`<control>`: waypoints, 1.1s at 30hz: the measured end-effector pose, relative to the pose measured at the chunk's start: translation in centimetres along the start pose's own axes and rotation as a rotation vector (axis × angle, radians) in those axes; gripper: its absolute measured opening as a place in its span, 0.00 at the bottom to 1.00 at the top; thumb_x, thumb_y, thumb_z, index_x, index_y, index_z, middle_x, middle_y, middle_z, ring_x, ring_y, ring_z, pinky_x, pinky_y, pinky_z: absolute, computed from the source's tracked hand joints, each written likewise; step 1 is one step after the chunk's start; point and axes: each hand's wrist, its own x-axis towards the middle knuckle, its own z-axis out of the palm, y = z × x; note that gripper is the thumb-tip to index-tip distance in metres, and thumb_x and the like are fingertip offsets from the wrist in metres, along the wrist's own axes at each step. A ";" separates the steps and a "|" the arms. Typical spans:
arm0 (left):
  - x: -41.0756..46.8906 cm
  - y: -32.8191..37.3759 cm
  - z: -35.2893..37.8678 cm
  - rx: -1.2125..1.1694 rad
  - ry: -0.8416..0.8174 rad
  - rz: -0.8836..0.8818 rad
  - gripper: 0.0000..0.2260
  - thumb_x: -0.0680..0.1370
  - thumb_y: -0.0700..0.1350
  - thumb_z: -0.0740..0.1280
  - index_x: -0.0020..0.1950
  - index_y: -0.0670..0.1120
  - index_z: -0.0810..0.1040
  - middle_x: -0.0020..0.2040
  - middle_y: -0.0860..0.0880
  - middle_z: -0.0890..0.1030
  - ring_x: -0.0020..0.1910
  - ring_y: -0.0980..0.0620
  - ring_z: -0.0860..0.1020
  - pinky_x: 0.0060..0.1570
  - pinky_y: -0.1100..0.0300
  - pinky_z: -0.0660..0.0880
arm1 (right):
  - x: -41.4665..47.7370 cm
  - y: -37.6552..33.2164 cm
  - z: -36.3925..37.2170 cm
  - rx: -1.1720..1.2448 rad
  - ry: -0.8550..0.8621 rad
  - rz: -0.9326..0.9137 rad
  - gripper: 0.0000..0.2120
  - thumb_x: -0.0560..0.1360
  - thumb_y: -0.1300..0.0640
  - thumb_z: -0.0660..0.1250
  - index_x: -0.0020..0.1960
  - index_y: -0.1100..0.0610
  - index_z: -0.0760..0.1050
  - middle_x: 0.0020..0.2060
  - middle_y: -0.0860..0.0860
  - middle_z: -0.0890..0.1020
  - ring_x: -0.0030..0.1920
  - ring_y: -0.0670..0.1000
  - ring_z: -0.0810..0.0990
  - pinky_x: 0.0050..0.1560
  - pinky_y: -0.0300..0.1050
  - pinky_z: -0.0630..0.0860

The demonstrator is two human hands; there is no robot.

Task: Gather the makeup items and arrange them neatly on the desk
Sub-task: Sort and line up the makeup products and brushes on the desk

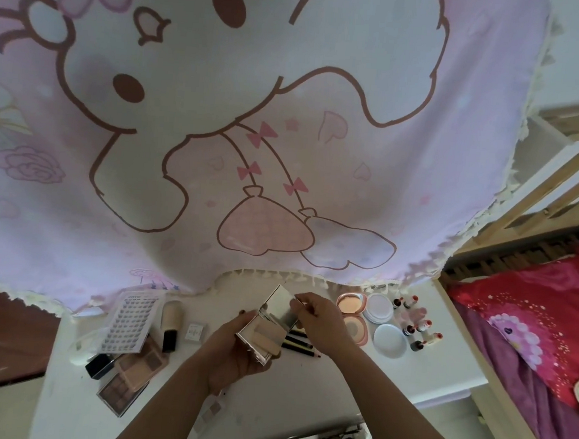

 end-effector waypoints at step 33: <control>1.0 -1.0 0.3 0.091 -0.039 -0.057 0.18 0.78 0.47 0.62 0.61 0.35 0.79 0.57 0.32 0.79 0.48 0.35 0.80 0.38 0.51 0.80 | -0.8 2.3 0.9 -0.130 0.109 0.028 0.20 0.75 0.43 0.70 0.62 0.50 0.76 0.55 0.47 0.82 0.47 0.44 0.77 0.46 0.36 0.69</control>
